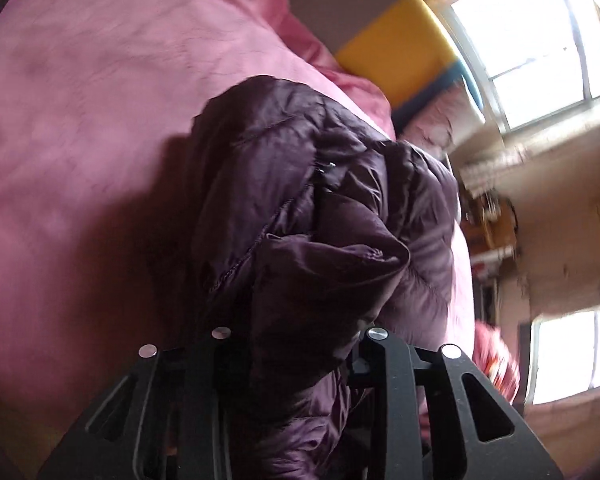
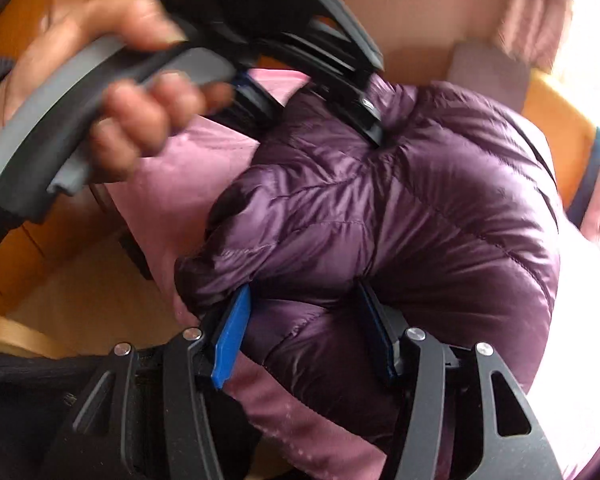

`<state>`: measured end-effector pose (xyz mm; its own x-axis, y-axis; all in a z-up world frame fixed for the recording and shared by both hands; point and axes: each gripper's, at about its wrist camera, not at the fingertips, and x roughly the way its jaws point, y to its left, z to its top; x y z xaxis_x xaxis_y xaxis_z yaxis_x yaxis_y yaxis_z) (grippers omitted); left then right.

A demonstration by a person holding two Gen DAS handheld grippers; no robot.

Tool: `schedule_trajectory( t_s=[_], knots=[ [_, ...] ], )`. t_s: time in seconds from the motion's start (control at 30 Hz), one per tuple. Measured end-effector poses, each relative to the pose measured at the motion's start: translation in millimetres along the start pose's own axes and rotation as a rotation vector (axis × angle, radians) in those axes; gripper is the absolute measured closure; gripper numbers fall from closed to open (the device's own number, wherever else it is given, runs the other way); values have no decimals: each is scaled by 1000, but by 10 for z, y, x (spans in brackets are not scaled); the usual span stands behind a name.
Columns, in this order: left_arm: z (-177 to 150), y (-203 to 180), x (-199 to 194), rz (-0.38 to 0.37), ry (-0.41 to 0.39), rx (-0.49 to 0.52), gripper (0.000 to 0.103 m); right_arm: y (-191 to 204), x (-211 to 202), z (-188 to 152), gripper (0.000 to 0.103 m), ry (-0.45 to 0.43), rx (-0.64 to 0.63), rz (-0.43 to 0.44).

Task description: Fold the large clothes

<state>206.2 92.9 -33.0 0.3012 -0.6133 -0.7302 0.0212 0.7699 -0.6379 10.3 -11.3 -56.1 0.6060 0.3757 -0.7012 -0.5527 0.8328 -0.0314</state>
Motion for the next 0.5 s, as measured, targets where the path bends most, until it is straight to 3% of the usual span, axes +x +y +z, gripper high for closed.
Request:
schedule_trajectory(
  t_s=[0.1,0.17,0.23,0.3,0.4,0.5],
  knots=[
    [-107,-17,0,45,-64,22,62,-115,-68,-26,47,-4,-10,68],
    [-189,-71,8,67,-97,54,60,-319,-237,-56,36,6,22,204],
    [-256,-115,-8,85,-133,76,58,-568,-401,-46,34,21,67,333],
    [-289,-166,-35,118,-174,103,57,-892,-553,-11,33,2,151,380],
    [-355,-246,-95,165,-228,134,52,-1449,-647,136,30,-59,300,317],
    [-426,-349,-97,229,-286,192,50,-1900,-555,407,26,-104,443,171]
  ],
)
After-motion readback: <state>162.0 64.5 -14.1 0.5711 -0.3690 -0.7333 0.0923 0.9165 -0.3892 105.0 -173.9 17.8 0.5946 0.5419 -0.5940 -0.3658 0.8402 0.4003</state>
